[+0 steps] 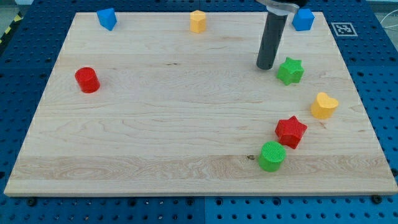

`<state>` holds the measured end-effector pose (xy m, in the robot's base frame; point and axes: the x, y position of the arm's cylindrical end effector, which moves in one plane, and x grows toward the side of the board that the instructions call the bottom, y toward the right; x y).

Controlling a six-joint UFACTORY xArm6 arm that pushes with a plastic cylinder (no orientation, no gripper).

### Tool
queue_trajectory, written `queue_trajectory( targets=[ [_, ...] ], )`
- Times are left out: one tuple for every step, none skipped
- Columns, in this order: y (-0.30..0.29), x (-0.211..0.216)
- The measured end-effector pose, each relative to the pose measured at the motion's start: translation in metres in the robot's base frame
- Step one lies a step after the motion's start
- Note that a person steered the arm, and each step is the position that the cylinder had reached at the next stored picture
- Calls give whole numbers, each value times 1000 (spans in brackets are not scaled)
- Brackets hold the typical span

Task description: Slide the green star right a bit

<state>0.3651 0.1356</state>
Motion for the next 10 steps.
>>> queue_trajectory(
  targets=[
    [30, 18],
    [40, 25],
    [20, 33],
    [15, 41],
    [41, 43],
    [62, 47],
    [53, 73],
    [57, 74],
    [75, 72],
    [98, 67]
  ],
)
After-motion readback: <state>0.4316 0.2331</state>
